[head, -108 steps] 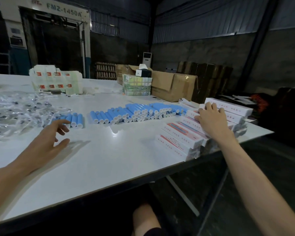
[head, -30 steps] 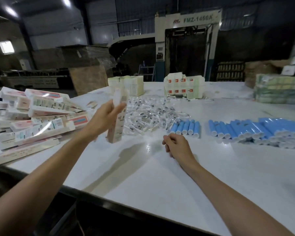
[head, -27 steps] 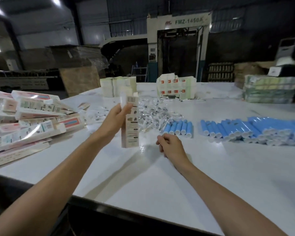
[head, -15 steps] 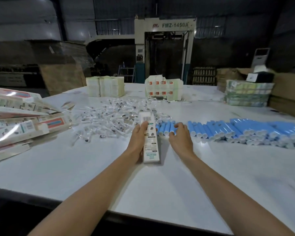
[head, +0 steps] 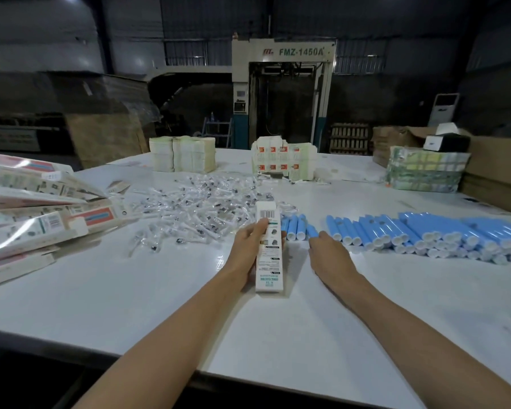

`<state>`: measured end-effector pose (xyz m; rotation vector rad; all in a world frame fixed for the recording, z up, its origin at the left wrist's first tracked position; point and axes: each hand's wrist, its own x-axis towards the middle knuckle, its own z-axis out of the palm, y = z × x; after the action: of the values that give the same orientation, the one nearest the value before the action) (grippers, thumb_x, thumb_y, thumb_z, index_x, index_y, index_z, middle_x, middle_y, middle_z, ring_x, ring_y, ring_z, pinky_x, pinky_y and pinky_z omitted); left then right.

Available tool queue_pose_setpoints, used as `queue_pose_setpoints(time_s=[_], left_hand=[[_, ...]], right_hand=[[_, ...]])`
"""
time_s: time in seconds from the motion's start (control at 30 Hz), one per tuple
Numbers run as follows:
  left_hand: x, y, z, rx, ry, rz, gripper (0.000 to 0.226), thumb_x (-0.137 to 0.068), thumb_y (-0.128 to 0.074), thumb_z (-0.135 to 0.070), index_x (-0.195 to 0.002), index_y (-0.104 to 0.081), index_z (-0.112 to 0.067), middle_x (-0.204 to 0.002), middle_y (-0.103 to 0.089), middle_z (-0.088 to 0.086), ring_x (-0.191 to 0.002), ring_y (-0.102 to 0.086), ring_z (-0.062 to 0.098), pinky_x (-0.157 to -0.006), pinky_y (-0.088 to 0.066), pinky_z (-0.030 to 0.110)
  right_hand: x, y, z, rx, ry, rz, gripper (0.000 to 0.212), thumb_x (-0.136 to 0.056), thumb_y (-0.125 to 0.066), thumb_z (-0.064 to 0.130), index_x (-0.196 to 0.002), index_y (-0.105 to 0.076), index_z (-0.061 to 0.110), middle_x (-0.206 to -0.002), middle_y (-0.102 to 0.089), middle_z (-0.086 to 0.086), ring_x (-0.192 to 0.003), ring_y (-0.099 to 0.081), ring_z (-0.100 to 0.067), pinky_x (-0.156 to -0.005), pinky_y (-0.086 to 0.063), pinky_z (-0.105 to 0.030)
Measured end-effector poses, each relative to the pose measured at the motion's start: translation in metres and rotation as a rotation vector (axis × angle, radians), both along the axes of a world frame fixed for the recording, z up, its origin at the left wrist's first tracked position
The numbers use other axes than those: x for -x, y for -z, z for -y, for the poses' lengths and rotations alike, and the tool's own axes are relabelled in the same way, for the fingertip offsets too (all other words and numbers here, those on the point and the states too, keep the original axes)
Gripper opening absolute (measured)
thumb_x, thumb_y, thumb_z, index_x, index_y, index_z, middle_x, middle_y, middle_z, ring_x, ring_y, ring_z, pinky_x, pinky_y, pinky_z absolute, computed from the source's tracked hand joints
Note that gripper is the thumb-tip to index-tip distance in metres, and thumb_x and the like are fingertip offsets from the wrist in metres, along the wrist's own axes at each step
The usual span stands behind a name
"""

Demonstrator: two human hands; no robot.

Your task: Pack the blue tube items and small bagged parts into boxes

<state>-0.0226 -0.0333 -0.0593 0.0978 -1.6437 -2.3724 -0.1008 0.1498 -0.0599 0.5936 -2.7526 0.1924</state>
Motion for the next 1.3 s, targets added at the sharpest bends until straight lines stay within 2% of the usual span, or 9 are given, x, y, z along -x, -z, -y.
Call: queue_pose_setpoints(time_s=[0.17, 0.27, 0.33, 0.5, 0.7, 0.8, 1.07, 1.2, 1.3], left_hand=[[0.000, -0.003, -0.004, 0.135, -0.002, -0.029, 0.038, -0.108, -0.063, -0.044, -0.127, -0.071, -0.013, -0.115, -0.081, 0.015, -0.101, -0.080, 0.034, -0.082, -0.066, 0.044], [-0.003, -0.004, -0.005, 0.201, 0.001, -0.046, 0.035, -0.106, -0.066, -0.044, -0.124, -0.073, -0.015, -0.113, -0.081, 0.016, -0.106, -0.078, 0.041, -0.096, -0.062, 0.054], [-0.007, -0.007, -0.006, 0.189, 0.036, -0.047, 0.035, -0.103, -0.071, -0.042, -0.126, -0.073, -0.016, -0.113, -0.081, 0.016, -0.106, -0.078, 0.041, -0.094, -0.062, 0.054], [-0.011, -0.015, -0.006, 0.162, 0.074, -0.057, 0.034, -0.097, -0.079, -0.031, -0.128, -0.075, -0.016, -0.115, -0.081, 0.015, -0.103, -0.079, 0.037, -0.090, -0.064, 0.051], [-0.011, -0.016, -0.009, 0.149, 0.112, -0.075, 0.036, -0.096, -0.081, -0.025, -0.129, -0.076, -0.013, -0.118, -0.079, 0.019, -0.109, -0.077, 0.045, -0.098, -0.061, 0.061], [-0.012, -0.016, -0.010, 0.164, 0.116, -0.084, 0.035, -0.096, -0.081, -0.024, -0.129, -0.076, -0.012, -0.119, -0.079, 0.021, -0.110, -0.076, 0.046, -0.102, -0.058, 0.063], [-0.019, -0.020, -0.014, 0.192, 0.113, -0.097, 0.028, -0.097, -0.080, -0.025, -0.123, -0.079, -0.016, -0.117, -0.079, 0.022, -0.112, -0.074, 0.048, -0.100, -0.059, 0.058], [-0.019, -0.022, -0.017, 0.222, 0.109, -0.090, 0.032, -0.097, -0.080, -0.027, -0.127, -0.077, -0.015, -0.117, -0.079, 0.020, -0.112, -0.074, 0.047, -0.100, -0.059, 0.057], [-0.018, -0.021, -0.016, 0.224, 0.089, -0.087, 0.031, -0.097, -0.080, -0.029, -0.125, -0.078, -0.018, -0.116, -0.080, 0.019, -0.109, -0.076, 0.044, -0.098, -0.062, 0.056]], right_hand=[[-0.018, -0.010, -0.004, -0.293, 0.146, -0.172, 0.016, -0.097, -0.062, 0.013, -0.112, -0.061, 0.018, -0.104, -0.068, 0.000, -0.093, -0.068, -0.020, -0.068, -0.033, -0.031], [-0.013, -0.015, -0.010, -0.196, 0.184, -0.073, 0.026, -0.103, -0.061, 0.031, -0.122, -0.054, 0.013, -0.114, -0.068, -0.005, -0.103, -0.068, -0.024, -0.071, -0.036, -0.032], [-0.004, -0.014, -0.016, -0.045, 0.162, 0.069, 0.028, -0.103, -0.060, 0.024, -0.124, -0.051, 0.008, -0.119, -0.065, -0.010, -0.107, -0.066, -0.030, -0.073, -0.041, -0.033], [0.013, -0.028, -0.038, 0.217, 0.134, 0.352, 0.020, -0.101, -0.059, 0.021, -0.108, -0.050, 0.005, -0.113, -0.059, -0.017, -0.091, -0.053, -0.029, -0.071, -0.039, -0.034], [0.002, -0.104, -0.051, 1.307, -0.165, 0.329, 0.036, -0.101, -0.069, 0.021, -0.130, -0.062, 0.001, -0.095, -0.074, -0.011, -0.071, -0.070, -0.015, -0.063, -0.058, -0.026], [-0.009, -0.133, -0.038, 1.550, -0.341, 0.304, 0.034, -0.101, -0.068, 0.018, -0.130, -0.058, 0.003, -0.098, -0.073, -0.010, -0.076, -0.072, -0.010, -0.073, -0.061, -0.026], [-0.012, -0.126, -0.009, 1.300, -0.327, 0.289, 0.034, -0.102, -0.067, 0.022, -0.129, -0.047, 0.013, -0.102, -0.076, -0.013, -0.071, -0.072, -0.010, -0.077, -0.063, -0.030], [-0.010, -0.127, -0.007, 1.004, -0.392, 0.311, 0.052, -0.100, -0.070, 0.022, -0.139, -0.037, 0.027, -0.097, -0.076, -0.006, -0.071, -0.071, -0.008, -0.065, -0.056, -0.022], [-0.012, -0.125, -0.003, 0.770, -0.432, 0.314, 0.047, -0.092, -0.075, 0.022, -0.131, -0.050, 0.031, -0.101, -0.071, -0.003, -0.082, -0.068, -0.014, -0.068, -0.052, -0.027]])
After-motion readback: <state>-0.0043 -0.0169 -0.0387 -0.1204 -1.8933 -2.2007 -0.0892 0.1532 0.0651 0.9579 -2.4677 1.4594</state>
